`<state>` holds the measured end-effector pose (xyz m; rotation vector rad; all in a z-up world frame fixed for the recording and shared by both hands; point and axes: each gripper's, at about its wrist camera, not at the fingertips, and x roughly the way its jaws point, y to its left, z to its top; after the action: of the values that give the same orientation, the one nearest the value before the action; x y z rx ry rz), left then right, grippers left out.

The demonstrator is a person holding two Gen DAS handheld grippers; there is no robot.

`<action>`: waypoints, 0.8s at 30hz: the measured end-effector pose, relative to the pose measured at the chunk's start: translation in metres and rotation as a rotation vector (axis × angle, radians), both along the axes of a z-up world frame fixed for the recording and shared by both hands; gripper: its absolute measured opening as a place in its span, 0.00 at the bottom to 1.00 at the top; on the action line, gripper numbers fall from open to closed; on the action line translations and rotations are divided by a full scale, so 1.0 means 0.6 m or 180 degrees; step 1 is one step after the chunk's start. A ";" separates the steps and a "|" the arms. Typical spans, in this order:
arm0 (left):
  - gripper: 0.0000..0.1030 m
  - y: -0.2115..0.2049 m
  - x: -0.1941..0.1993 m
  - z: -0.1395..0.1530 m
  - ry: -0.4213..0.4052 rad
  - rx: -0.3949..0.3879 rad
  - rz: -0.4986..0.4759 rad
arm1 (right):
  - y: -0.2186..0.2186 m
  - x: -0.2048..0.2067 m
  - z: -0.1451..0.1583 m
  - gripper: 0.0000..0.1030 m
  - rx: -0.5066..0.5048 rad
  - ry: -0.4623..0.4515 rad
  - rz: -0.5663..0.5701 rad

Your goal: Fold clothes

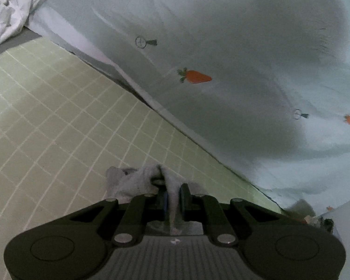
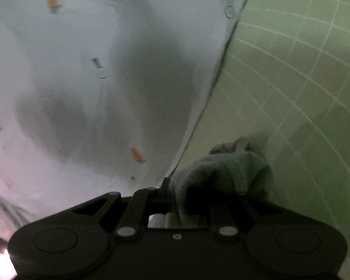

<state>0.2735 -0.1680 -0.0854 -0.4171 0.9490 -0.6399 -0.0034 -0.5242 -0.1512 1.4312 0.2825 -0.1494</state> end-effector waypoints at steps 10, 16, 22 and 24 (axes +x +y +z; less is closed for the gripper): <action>0.19 -0.006 0.088 -0.053 0.0446 -0.0060 0.0118 | -0.058 0.099 -0.050 0.27 0.0520 0.0241 -0.0100; 0.42 0.022 0.120 -0.039 0.0271 -0.0147 0.0439 | -0.082 0.119 -0.048 0.38 0.0518 0.0181 -0.0211; 0.66 0.041 0.133 -0.019 0.0109 0.0045 0.0507 | -0.110 0.129 -0.017 0.51 0.0120 0.0260 -0.0307; 0.76 0.031 0.120 -0.012 -0.0017 0.0259 0.0358 | -0.105 0.135 0.006 0.62 -0.0293 0.0450 -0.0173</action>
<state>0.3457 -0.1492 -0.0925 -0.3932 0.9363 -0.4984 0.0776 -0.5872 -0.1474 1.3398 0.3484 -0.3053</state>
